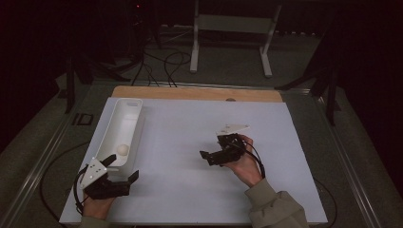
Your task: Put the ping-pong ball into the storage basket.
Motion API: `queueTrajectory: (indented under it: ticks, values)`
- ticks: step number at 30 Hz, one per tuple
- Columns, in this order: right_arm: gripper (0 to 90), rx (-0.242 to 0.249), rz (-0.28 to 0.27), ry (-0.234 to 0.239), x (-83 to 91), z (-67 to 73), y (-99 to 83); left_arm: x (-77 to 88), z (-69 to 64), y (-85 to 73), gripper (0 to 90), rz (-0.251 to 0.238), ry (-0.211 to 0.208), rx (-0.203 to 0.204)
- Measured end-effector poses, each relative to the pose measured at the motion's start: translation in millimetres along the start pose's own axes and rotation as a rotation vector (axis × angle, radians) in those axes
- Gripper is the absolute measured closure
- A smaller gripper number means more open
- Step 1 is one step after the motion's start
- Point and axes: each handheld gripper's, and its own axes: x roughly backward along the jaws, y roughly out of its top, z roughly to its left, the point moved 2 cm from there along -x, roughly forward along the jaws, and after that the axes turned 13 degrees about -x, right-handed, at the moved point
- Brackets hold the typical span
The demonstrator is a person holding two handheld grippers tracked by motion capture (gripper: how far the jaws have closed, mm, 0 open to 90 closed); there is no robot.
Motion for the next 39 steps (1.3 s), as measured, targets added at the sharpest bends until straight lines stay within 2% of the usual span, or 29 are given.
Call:
queueTrajectory:
  ticks: [1, 4, 6, 11, 12, 16, 17, 19, 22, 23, 30, 31, 33, 39]
  values:
    - [9.0, -0.013, -0.015, -0.001, 6.8, -6.0, -5.8, 0.1, 0.0, 0.1, 0.0, 0.001, 0.001, 0.0]
    - [9.0, -0.031, -0.03, -0.002, 13.2, -11.1, -11.7, 0.9, 0.3, 0.4, 0.0, 0.001, 0.002, 0.006]
    - [9.0, -0.06, -0.054, -0.003, 21.9, -19.0, -21.6, 1.3, 0.1, 0.8, 0.0, 0.004, 0.003, 0.005]
    - [9.0, -0.078, -0.061, -0.003, 29.6, -28.5, -36.6, 2.4, 0.4, 1.1, 0.0, 0.002, 0.007, 0.012]
    - [9.0, -0.086, -0.082, -0.018, 35.5, -35.0, -47.1, 2.7, 0.6, 1.1, 0.0, 0.002, 0.007, 0.015]
    - [9.0, -0.114, -0.111, -0.029, 45.0, -48.0, -66.4, 3.0, 0.8, 1.3, 0.0, 0.004, 0.007, 0.019]
    - [9.0, -0.114, -0.111, -0.029, 45.0, -48.0, -66.4, 3.2, 0.8, 1.3, 0.0, 0.006, 0.008, 0.018]
    - [8.7, -0.131, -0.151, -0.032, 53.0, -56.1, -79.3, 3.8, 1.0, 1.5, 0.0, 0.008, 0.009, 0.018]
    - [8.7, -0.121, -0.182, -0.053, 57.8, -59.4, -86.6, 4.0, 1.1, 1.4, 0.0, 0.008, 0.01, 0.02]
    - [8.7, -0.109, -0.22, -0.061, 63.1, -61.9, -92.0, 4.1, 1.1, 1.4, 0.0, 0.008, 0.011, 0.02]
    - [8.7, -0.087, -0.343, -0.092, 83.1, -65.9, -102.3, 4.9, 1.5, 0.5, 0.0, 0.001, 0.011, 0.022]
    - [8.7, -0.087, -0.343, -0.092, 83.1, -65.9, -102.3, 5.0, 1.5, 0.5, 0.0, 0.001, 0.012, 0.021]
    - [8.7, -0.083, -0.389, -0.103, 89.0, -67.0, -104.8, 5.2, 1.3, 0.2, 0.0, 0.002, 0.012, 0.018]
    - [8.7, -0.063, -0.422, -0.13, 93.8, -66.9, -108.2, 5.3, 1.7, -0.4, 0.0, -0.002, 0.01, 0.015]
